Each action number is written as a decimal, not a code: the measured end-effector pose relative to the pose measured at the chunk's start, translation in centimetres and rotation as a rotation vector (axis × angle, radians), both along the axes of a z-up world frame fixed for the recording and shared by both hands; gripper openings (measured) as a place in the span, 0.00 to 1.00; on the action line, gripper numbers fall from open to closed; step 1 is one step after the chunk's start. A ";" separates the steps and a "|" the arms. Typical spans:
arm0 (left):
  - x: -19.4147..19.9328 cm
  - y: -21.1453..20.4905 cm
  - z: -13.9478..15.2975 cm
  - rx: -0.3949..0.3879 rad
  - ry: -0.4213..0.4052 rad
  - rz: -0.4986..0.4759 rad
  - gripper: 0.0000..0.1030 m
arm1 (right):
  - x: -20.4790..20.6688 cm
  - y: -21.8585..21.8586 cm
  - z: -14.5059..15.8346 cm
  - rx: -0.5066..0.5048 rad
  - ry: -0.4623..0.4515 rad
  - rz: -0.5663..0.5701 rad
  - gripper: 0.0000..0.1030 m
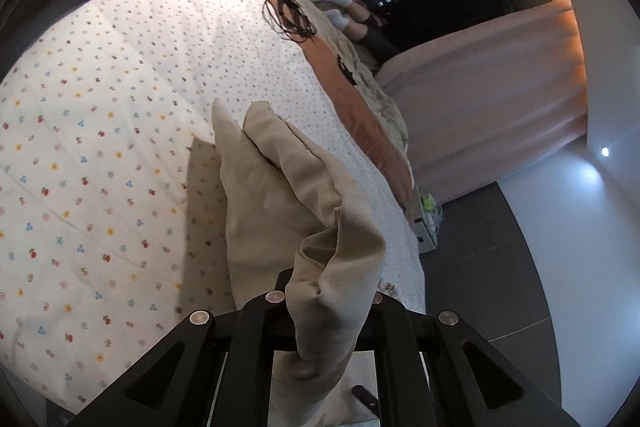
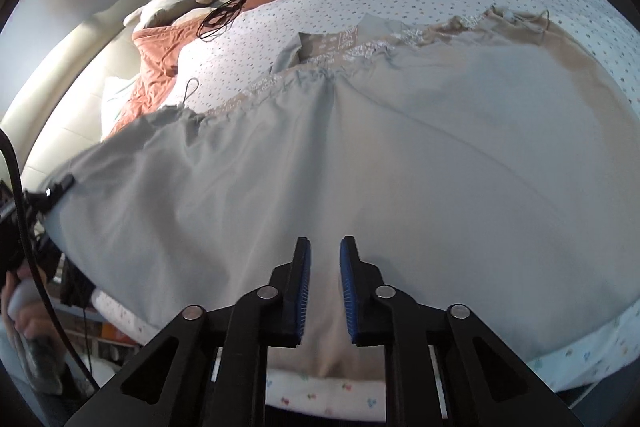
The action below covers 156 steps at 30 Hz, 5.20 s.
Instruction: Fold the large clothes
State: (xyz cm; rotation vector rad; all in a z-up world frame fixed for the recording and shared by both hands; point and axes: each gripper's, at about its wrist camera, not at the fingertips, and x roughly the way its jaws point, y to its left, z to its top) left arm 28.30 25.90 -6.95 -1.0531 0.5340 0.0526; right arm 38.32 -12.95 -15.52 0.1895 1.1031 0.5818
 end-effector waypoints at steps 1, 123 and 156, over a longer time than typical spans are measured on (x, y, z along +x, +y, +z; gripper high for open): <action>0.4 -0.4 0.6 -0.001 -0.016 -0.013 0.08 | -0.3 -0.1 -0.4 0.015 0.020 0.002 0.11; 14.8 -23.5 -7.2 0.314 0.441 -0.474 0.61 | 6.2 -31.9 -0.5 0.212 -0.044 -0.335 0.78; 26.3 -18.8 -10.6 0.350 0.425 -0.461 0.52 | 27.1 -16.3 -5.6 0.131 0.190 0.150 0.78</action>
